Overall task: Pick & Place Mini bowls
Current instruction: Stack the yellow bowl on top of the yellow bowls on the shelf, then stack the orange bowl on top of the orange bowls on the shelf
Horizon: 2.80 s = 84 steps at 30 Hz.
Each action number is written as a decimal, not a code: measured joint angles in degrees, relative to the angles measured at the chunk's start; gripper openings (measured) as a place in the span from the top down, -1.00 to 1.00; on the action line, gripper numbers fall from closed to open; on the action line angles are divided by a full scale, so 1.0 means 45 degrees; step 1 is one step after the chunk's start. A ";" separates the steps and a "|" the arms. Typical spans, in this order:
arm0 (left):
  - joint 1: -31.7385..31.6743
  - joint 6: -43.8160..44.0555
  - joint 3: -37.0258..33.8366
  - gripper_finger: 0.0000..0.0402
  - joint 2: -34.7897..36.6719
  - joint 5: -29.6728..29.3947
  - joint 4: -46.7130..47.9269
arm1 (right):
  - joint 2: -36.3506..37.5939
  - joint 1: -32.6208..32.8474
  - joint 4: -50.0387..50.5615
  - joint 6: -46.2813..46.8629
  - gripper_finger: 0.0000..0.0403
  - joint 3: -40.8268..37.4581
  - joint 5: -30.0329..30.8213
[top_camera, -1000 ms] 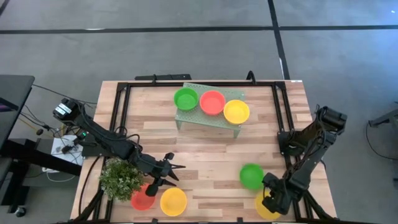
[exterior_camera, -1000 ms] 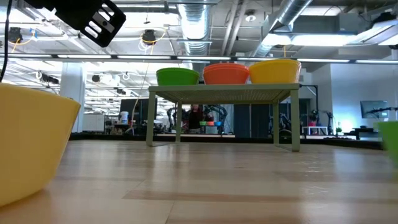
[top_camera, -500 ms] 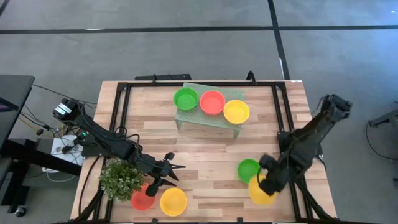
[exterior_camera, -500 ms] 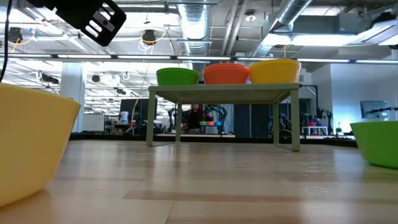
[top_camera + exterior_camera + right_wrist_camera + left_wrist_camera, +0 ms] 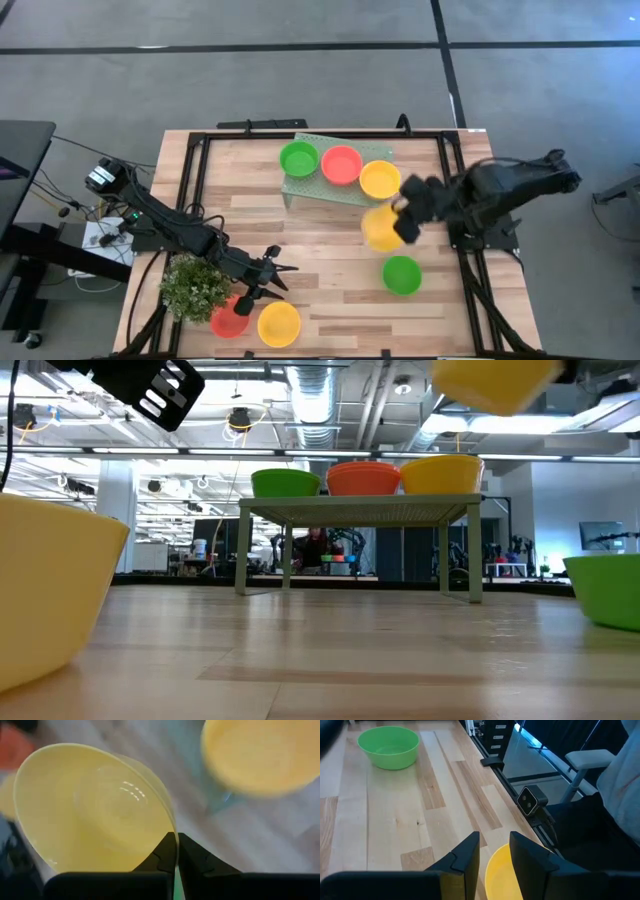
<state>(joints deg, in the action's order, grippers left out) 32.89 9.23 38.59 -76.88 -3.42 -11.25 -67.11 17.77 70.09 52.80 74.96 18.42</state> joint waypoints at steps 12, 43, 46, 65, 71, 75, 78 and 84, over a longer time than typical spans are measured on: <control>0.0003 -0.0010 0.0000 0.46 0.0000 0.0004 -0.0045 | -0.0432 -0.5475 0.1449 -0.1845 0.99 0.1208 -0.0472; 0.0004 -0.0330 0.0000 0.46 0.0000 0.0005 -0.0092 | -0.2937 -0.8498 0.1615 -0.5895 0.73 0.1208 -0.3017; -0.0001 -0.0327 0.0000 0.46 0.0000 0.0005 -0.0092 | -0.2680 -0.8502 0.1615 -0.5895 0.66 0.1217 -0.3027; 0.0013 0.2790 0.0000 0.46 0.0000 0.0010 -0.0094 | -0.2083 -0.4591 0.0357 -0.7058 0.59 0.3411 -0.2978; 0.0052 0.3532 0.0002 0.46 0.0000 0.0010 -0.0095 | -0.1341 -0.1738 -0.2959 -0.9108 0.59 0.1381 -0.3059; 0.0052 0.4011 0.0103 0.46 0.0000 0.0010 -0.0083 | -0.0417 -0.0633 -0.4920 -0.9150 0.59 -0.1086 -0.3530; 0.0052 0.4017 0.0311 0.46 0.0000 0.0012 -0.0085 | 0.0499 -0.0110 -0.6205 -0.8316 0.59 -0.3054 -0.3474; 0.0052 0.4017 0.0567 0.46 0.0000 0.0010 0.0010 | 0.2040 0.0691 -1.0414 -0.7941 0.60 -0.6352 -0.3428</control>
<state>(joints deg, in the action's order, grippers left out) 33.12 27.31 41.14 -76.88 -3.38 -11.20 -57.93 20.88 23.23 17.06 46.38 2.99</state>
